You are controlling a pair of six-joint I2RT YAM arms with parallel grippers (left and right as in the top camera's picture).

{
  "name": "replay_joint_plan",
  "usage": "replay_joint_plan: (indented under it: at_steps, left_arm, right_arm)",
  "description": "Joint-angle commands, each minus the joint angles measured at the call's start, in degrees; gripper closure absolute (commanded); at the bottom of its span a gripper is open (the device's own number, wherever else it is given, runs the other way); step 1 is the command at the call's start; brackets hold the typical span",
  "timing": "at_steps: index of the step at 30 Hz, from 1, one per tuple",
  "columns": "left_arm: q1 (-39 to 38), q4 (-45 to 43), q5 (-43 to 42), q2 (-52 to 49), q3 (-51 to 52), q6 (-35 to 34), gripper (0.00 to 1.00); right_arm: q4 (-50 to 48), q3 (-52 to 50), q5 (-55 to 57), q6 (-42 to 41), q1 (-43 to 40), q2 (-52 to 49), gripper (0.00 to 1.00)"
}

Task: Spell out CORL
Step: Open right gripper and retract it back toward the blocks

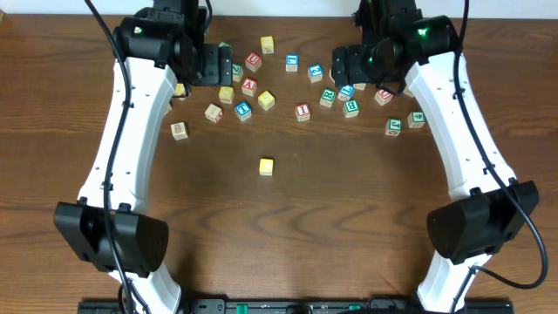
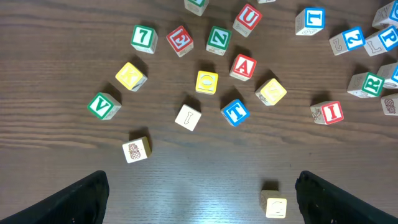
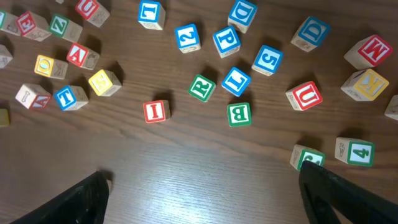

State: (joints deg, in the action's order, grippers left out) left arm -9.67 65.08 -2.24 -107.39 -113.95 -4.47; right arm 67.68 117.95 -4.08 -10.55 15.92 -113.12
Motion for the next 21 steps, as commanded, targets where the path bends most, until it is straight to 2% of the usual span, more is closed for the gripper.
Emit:
replay_joint_plan:
  at_steps: [1, 21]
  left_arm:
    - [0.0, 0.0, -0.1, -0.1, -0.5, -0.3, 0.05]
    - [0.0, -1.2, -0.1, -0.1, -0.5, -0.3, 0.05]
  right_arm:
    - [-0.1, 0.3, 0.7, -2.4, -0.4, 0.5, 0.09]
    - [-3.7, -3.8, 0.9, -10.4, -0.5, 0.4, 0.18]
